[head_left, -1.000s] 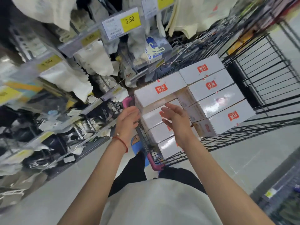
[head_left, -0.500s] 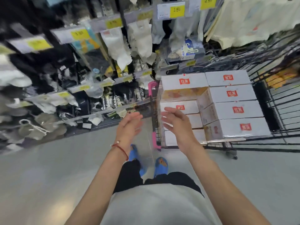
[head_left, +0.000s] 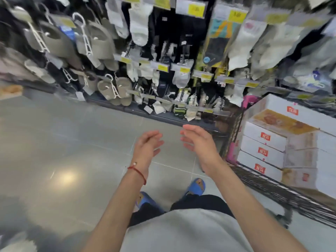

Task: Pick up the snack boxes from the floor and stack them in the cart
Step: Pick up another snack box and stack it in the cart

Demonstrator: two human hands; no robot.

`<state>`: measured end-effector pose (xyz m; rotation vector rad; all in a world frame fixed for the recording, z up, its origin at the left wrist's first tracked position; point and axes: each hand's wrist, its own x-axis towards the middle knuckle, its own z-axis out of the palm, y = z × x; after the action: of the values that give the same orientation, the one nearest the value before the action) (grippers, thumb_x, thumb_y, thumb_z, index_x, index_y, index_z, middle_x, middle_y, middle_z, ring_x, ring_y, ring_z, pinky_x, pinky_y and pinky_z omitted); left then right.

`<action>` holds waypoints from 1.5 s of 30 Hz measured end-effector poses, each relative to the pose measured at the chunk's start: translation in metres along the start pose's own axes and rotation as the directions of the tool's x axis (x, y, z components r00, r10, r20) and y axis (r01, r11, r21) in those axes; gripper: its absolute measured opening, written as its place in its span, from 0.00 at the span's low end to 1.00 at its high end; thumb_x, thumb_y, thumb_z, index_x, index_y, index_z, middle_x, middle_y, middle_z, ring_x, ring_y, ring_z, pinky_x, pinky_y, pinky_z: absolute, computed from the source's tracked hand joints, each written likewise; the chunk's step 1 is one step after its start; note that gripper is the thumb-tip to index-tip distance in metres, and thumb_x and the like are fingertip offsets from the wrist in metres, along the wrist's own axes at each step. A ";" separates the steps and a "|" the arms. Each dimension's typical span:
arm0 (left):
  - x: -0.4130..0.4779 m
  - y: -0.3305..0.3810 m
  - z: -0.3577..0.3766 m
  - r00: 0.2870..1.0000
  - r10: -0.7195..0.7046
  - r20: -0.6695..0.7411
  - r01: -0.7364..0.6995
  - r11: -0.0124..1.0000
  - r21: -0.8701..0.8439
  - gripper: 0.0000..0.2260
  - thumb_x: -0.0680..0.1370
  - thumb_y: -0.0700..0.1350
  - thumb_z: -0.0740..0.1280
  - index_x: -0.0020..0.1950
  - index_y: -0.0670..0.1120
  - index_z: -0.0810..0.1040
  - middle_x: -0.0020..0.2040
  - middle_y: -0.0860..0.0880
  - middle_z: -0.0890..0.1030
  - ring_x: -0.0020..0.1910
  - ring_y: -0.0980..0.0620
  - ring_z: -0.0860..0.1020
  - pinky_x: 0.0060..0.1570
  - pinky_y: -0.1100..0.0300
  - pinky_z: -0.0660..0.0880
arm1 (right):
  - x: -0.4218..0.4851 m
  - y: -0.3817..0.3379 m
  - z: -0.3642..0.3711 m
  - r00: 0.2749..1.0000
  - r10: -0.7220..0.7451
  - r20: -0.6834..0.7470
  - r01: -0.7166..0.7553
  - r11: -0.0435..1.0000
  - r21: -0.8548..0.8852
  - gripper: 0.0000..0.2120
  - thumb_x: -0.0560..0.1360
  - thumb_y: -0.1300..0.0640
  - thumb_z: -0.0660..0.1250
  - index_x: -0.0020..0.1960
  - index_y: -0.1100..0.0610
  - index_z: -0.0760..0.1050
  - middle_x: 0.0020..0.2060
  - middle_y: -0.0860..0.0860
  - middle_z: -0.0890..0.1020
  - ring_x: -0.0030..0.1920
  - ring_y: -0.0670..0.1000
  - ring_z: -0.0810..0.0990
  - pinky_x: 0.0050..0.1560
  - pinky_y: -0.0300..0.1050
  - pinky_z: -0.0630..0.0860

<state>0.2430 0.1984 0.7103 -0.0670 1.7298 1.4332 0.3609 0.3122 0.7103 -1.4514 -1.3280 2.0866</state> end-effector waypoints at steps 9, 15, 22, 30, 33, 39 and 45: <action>-0.015 -0.001 -0.212 0.977 0.016 -0.214 -0.049 0.988 -0.148 0.07 0.81 0.40 0.66 0.56 0.48 0.80 0.58 0.47 0.83 0.55 0.50 0.82 0.64 0.50 0.74 | -0.032 0.042 0.193 0.978 0.037 0.204 0.002 0.982 -0.187 0.07 0.82 0.61 0.66 0.55 0.52 0.80 0.51 0.51 0.86 0.47 0.47 0.83 0.56 0.44 0.78; -0.020 -0.002 -0.310 0.931 0.003 -0.365 -0.098 0.965 -0.241 0.09 0.83 0.38 0.62 0.60 0.46 0.79 0.53 0.50 0.83 0.53 0.50 0.81 0.58 0.54 0.74 | -0.044 0.056 0.295 0.932 0.081 0.352 0.021 0.961 -0.275 0.07 0.82 0.61 0.66 0.54 0.51 0.81 0.51 0.51 0.86 0.49 0.49 0.84 0.59 0.46 0.78; -0.002 0.009 -0.389 0.865 -0.078 -0.495 -0.102 0.939 -0.327 0.08 0.83 0.40 0.63 0.56 0.50 0.80 0.57 0.51 0.84 0.58 0.50 0.83 0.61 0.52 0.75 | -0.021 0.057 0.408 0.866 0.182 0.466 0.017 0.921 -0.390 0.09 0.82 0.61 0.66 0.59 0.54 0.81 0.54 0.53 0.87 0.52 0.50 0.84 0.58 0.45 0.79; 0.068 0.072 -0.486 0.768 -0.161 -0.620 -0.170 0.882 -0.440 0.10 0.83 0.39 0.63 0.62 0.46 0.79 0.57 0.49 0.83 0.59 0.47 0.82 0.65 0.49 0.74 | 0.040 0.029 0.561 0.773 0.279 0.570 0.044 0.872 -0.487 0.08 0.81 0.60 0.67 0.58 0.52 0.81 0.55 0.52 0.87 0.52 0.48 0.85 0.58 0.43 0.80; 0.093 0.098 -0.515 0.738 -0.198 -0.645 -0.192 0.855 -0.483 0.11 0.83 0.40 0.63 0.64 0.44 0.78 0.61 0.47 0.83 0.60 0.47 0.82 0.65 0.49 0.74 | 0.062 0.014 0.616 0.731 0.321 0.602 0.052 0.853 -0.519 0.09 0.81 0.60 0.67 0.60 0.53 0.80 0.56 0.53 0.87 0.53 0.49 0.85 0.61 0.46 0.79; 0.137 0.134 -0.577 0.688 -0.251 -0.681 -0.246 0.803 -0.544 0.09 0.84 0.42 0.62 0.60 0.47 0.80 0.60 0.47 0.84 0.56 0.49 0.83 0.63 0.51 0.75 | 0.095 -0.005 0.722 0.683 0.357 0.637 0.126 0.801 -0.585 0.09 0.81 0.59 0.67 0.60 0.53 0.80 0.55 0.51 0.87 0.55 0.50 0.85 0.61 0.46 0.80; 0.176 0.152 -0.680 0.636 -0.316 -0.705 -0.294 0.745 -0.599 0.10 0.83 0.40 0.62 0.62 0.45 0.79 0.59 0.47 0.83 0.54 0.49 0.83 0.50 0.59 0.78 | 0.113 0.005 0.845 0.645 0.400 0.651 0.154 0.766 -0.624 0.07 0.81 0.60 0.66 0.53 0.50 0.80 0.54 0.52 0.87 0.52 0.50 0.84 0.60 0.46 0.78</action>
<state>-0.3358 -0.2281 0.6933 -1.2941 1.6844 2.1572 -0.4062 -0.0599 0.7032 -0.7950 -2.5352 2.6337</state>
